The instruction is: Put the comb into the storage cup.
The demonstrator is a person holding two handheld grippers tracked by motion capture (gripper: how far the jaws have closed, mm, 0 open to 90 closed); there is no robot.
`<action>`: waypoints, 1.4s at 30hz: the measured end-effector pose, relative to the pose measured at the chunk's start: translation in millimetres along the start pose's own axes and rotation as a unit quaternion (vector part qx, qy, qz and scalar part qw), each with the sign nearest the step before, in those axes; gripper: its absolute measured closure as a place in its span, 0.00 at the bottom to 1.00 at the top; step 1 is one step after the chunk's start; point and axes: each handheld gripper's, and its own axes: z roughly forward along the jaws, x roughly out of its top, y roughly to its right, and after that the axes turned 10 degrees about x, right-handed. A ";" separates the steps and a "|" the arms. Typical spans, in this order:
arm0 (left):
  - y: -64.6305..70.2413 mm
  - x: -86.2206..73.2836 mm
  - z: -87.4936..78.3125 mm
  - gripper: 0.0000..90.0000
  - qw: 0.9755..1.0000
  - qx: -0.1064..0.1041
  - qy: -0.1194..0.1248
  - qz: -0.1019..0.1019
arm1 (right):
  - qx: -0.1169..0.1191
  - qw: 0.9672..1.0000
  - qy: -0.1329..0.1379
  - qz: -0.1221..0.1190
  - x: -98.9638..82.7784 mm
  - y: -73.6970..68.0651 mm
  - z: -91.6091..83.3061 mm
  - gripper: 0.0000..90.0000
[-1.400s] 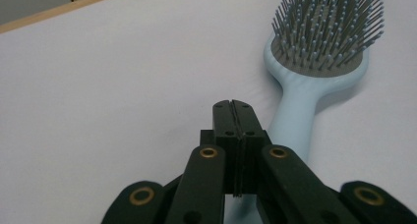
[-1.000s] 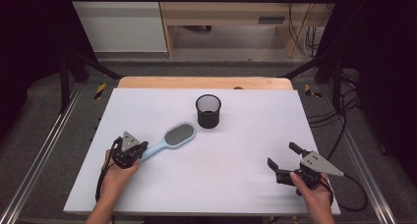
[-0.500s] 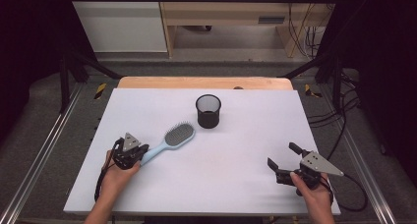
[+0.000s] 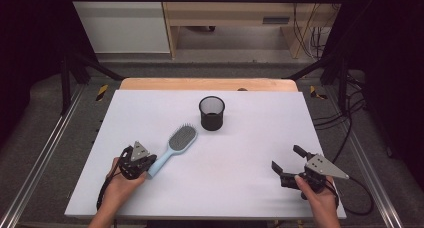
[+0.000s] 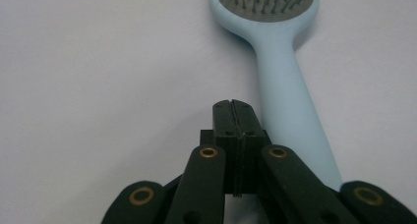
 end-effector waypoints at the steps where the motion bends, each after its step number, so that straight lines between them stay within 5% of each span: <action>1: 1.8 0.5 -0.5 1.00 1.000 -0.002 -0.001 0.003 | 0.001 1.000 0.000 0.000 0.0 -0.1 0.0 0.04; 13: 14.6 4.4 -3.2 1.00 1.000 -0.019 -0.003 0.015 | 0.000 1.000 0.000 0.000 0.2 -0.2 -0.1 0.04; 23: 12.7 6.1 -4.5 1.00 1.000 -0.019 0.003 0.004 | 0.001 1.000 -0.002 0.000 0.1 -0.2 0.1 0.04; 31: 8.4 23.1 -10.8 0.99 0.999 -0.011 0.023 -0.020 | 0.001 1.000 0.001 0.002 0.2 0.2 -0.1 0.04; 42: 21.2 50.4 -10.8 0.59 0.999 0.016 0.008 -0.034 | 0.003 1.000 0.008 0.005 1.3 -0.1 -1.4 0.04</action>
